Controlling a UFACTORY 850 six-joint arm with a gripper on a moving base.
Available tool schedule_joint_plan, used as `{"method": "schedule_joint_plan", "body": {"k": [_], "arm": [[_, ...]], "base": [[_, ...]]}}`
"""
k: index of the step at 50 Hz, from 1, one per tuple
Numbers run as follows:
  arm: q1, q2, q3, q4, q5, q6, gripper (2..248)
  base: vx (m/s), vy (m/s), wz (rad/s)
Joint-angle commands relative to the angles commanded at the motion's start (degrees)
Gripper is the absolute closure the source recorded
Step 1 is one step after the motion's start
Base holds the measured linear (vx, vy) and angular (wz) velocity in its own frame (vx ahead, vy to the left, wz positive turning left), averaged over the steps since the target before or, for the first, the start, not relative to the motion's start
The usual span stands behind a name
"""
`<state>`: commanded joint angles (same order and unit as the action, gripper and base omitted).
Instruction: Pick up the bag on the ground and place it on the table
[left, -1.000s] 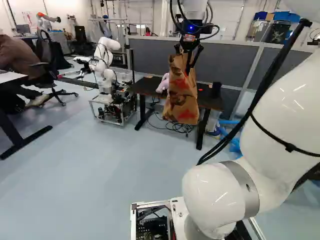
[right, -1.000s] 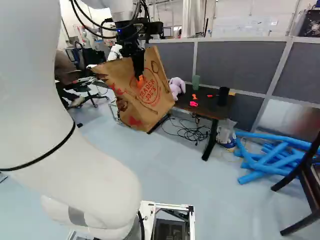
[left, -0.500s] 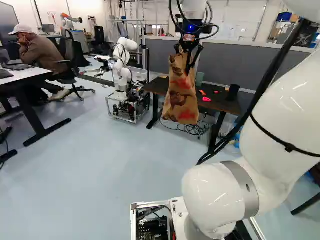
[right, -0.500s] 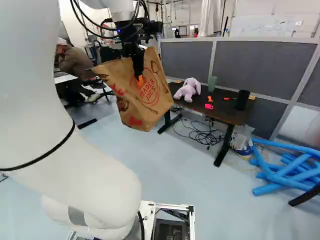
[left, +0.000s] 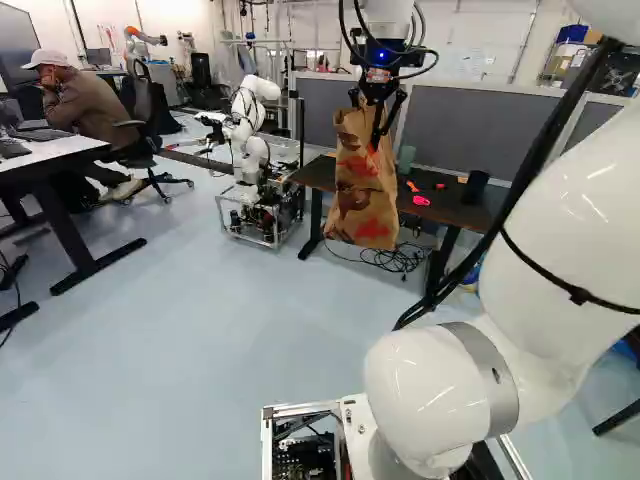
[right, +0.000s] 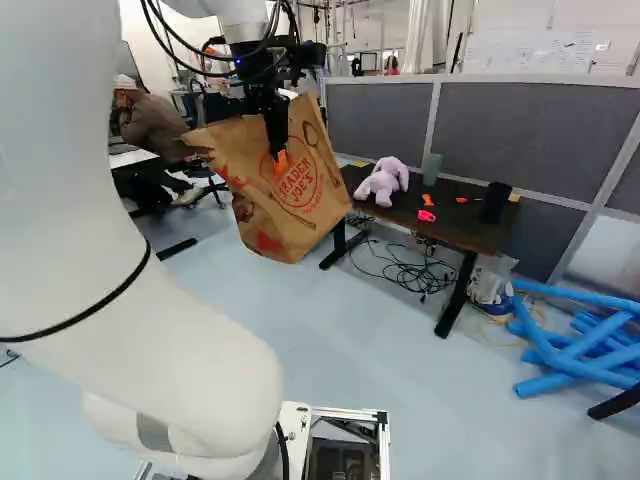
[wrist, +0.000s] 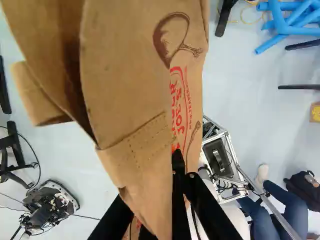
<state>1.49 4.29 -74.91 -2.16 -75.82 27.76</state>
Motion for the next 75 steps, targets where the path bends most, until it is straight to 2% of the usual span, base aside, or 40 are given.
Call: {"method": "schedule_joint_plan", "body": {"k": [40, 75], "arm": [[0.0, 0.0, 0.0, 0.0, 0.0, 0.0, 228], [0.0, 0.0, 0.0, 0.0, 0.0, 0.0, 228]], "base": [[0.098, 0.071, -0.017], [0.113, 0.034, -0.232]]}}
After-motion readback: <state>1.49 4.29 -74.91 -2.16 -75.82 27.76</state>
